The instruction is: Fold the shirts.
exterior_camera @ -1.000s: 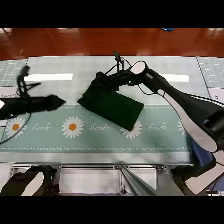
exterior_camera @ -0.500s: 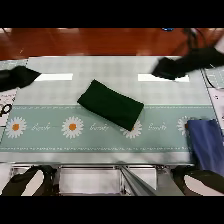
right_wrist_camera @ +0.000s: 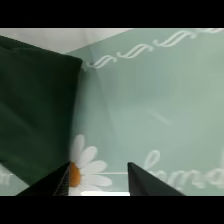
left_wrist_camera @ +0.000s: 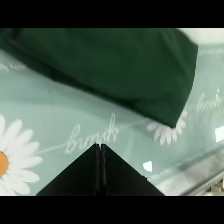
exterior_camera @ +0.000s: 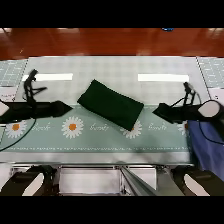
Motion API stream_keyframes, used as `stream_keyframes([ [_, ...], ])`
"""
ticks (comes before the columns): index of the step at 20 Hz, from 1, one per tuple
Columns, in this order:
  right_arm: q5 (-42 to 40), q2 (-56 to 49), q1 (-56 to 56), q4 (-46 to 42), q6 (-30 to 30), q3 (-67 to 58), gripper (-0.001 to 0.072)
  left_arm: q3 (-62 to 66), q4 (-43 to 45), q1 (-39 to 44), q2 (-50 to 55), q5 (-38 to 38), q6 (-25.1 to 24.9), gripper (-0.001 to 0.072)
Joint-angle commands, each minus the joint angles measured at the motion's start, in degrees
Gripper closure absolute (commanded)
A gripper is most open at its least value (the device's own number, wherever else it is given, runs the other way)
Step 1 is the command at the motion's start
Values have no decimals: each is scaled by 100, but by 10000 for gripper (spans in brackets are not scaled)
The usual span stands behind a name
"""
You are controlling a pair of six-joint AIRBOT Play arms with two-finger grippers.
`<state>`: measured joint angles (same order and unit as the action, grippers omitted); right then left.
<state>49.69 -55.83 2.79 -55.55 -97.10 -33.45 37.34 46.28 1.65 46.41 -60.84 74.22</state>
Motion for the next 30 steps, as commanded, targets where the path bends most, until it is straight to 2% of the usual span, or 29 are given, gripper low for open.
stream_keyframes([
  [1, -765, -754, -7, 2135, 1154, 459, 292, -243, 0, 413, -7, 247, 50, 691],
  [5, -822, -1856, 297, 3713, 2328, 437, 293, -243, 2, 420, -7, 341, 151, 691],
  [9, -861, -2583, 894, 3969, 2583, -92, 296, -243, 2, 420, -7, 341, 151, 691],
  [10, -863, -2706, 994, 3976, 2588, -306, 315, -243, 2, 420, -7, 339, 151, 691],
  [11, -837, -2791, 1069, 3974, 2590, -525, 387, -243, 2, 420, -7, 341, 151, 691],
  [13, -730, -2826, 1176, 3976, 2924, -1025, 685, -243, 2, 420, -7, 339, 151, 691],
  [15, -308, -2826, 1163, 3696, 2968, -1759, 685, -243, 2, 420, -4, 341, 149, 691],
  [19, 588, -2822, 1016, 1742, 1641, -3963, 685, -245, 227, 426, 109, 334, 146, 691],
  [21, 1172, -2822, 841, 1456, 1528, -4964, 685, -245, 391, 487, 138, 289, 149, 691],
  [24, 1797, -2822, 284, 1091, 975, -6111, 685, -245, 398, 581, 138, 238, 146, 691],
  [30, 3292, -2629, -1331, 1086, 487, -7123, 685, -243, 284, 614, 131, -52, 149, 691],
])
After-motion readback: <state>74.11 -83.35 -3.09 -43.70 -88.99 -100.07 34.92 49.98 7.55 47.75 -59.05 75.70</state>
